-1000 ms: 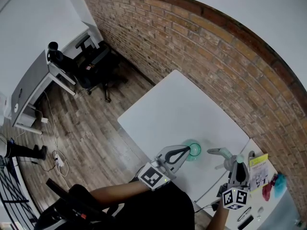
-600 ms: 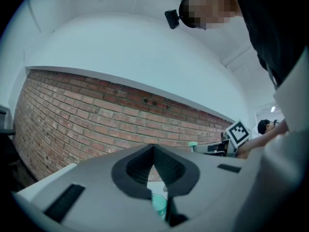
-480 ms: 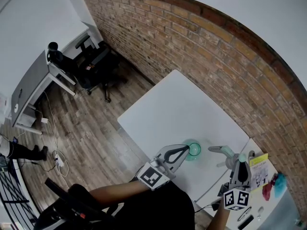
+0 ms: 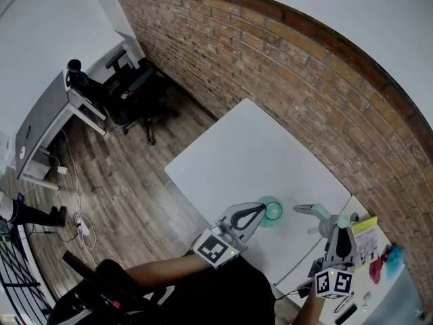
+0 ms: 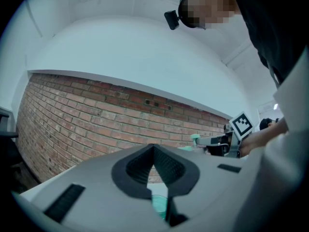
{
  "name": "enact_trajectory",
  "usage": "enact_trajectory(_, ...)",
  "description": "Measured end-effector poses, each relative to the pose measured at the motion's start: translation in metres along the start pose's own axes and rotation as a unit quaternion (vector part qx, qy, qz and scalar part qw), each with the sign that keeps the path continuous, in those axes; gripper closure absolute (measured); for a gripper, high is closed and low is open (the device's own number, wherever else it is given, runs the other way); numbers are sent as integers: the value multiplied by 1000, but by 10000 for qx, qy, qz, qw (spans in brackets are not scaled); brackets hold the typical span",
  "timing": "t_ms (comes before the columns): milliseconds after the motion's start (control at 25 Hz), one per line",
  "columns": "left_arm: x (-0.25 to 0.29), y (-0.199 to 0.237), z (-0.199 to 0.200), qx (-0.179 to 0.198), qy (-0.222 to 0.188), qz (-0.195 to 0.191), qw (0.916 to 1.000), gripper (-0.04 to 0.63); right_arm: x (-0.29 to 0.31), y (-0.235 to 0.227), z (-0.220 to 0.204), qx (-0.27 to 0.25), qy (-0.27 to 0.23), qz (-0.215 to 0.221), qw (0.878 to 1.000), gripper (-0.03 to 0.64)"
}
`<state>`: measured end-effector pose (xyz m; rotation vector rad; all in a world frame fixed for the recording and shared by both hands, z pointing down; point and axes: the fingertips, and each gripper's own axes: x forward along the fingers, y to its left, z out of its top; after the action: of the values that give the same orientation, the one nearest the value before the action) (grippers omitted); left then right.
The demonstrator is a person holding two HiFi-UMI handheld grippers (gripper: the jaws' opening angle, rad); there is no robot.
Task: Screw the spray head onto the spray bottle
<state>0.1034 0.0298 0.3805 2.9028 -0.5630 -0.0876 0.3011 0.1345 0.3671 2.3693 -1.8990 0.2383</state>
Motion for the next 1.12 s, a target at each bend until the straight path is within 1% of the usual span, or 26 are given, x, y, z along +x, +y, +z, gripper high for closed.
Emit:
enact_trajectory(360,0,3,-2,-33,20,64,10000,594,1,7,16,31,-150,111,9998,552)
enact_trajectory(560,0,7,-2,-84,29,105,9999,594,4,11,23,-20,-148,160,9998,552)
enact_trajectory(760,-1,8,-3,-113,51,136,9998,594,5,16,23,39,-151,254,9996,552)
enact_trajectory(840,-2,9,-5,-84,59,144,9998,594,7,18,23,22,-143,287,9995,552)
enact_trajectory(1000,-3,5,-5,161,37,87,9998,594,8,21,21,-4,-112,355,9993,552)
enact_trajectory(1120,-3,3,-8,93,62,65,9999,594,7,24,25,-3,-140,404,9991,552)
